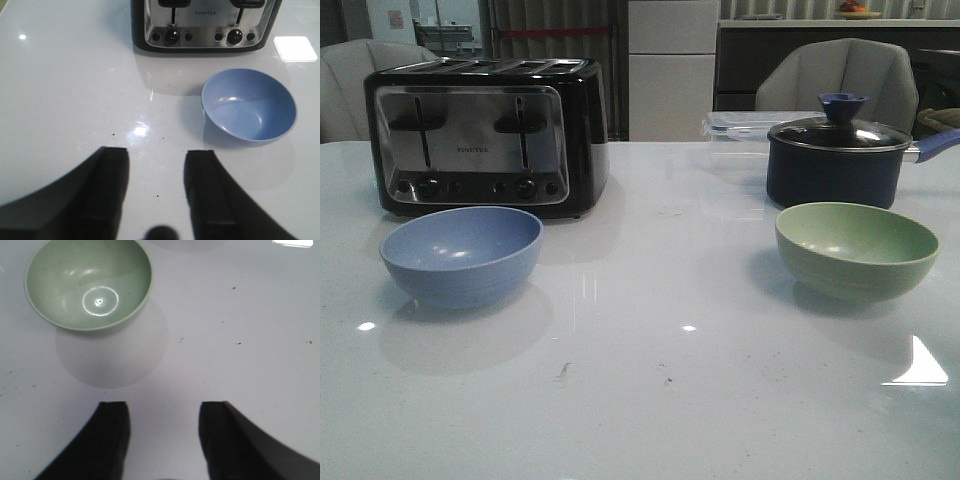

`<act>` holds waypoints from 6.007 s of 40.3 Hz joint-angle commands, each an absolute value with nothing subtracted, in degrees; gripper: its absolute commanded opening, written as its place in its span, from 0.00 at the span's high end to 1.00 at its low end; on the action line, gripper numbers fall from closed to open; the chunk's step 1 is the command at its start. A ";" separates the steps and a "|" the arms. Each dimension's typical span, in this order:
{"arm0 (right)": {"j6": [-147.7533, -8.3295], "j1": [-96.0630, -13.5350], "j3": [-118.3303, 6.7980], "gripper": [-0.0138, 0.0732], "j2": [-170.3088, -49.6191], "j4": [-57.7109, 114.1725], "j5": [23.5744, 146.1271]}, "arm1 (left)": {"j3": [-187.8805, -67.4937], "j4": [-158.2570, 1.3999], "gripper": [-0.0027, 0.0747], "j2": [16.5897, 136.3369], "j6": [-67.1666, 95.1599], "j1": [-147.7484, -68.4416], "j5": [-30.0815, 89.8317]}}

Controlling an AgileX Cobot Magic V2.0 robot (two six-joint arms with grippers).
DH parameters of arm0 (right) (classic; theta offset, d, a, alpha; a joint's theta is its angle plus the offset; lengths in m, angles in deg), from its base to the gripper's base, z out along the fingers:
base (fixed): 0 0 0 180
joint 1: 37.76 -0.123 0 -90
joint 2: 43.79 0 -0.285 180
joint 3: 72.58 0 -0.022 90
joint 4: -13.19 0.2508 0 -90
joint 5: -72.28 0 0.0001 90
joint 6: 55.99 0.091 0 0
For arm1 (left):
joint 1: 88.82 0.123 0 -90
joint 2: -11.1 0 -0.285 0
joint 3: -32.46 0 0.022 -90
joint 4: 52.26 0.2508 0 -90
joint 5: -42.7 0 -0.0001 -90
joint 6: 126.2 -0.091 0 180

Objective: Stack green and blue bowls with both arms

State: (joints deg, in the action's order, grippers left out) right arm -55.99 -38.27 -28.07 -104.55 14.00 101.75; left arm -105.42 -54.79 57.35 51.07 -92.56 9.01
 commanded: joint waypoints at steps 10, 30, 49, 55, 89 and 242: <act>-55.99 -38.10 -40.68 0.18 -121.55 15.93 99.20 | -107.23 -54.93 0.41 57.73 51.15 -93.00 13.88; -55.99 -38.10 -63.00 0.19 -148.57 16.99 106.61 | -107.23 -54.93 0.47 57.73 51.15 -93.00 13.88; -55.99 -38.10 -72.57 0.69 -156.60 16.99 114.73 | -107.23 -54.93 0.47 57.73 51.15 -93.00 13.88; -55.99 -38.10 -72.82 0.78 -155.85 16.99 115.90 | -107.23 -54.93 0.47 57.73 51.15 -93.00 13.88; -56.50 -66.09 -72.82 0.70 -157.56 21.12 112.92 | -107.23 -54.93 0.47 57.73 51.15 -93.00 13.88; -62.08 -72.38 -37.78 0.39 -105.02 18.62 105.08 | -153.73 -65.12 0.45 123.97 48.06 -122.39 -2.23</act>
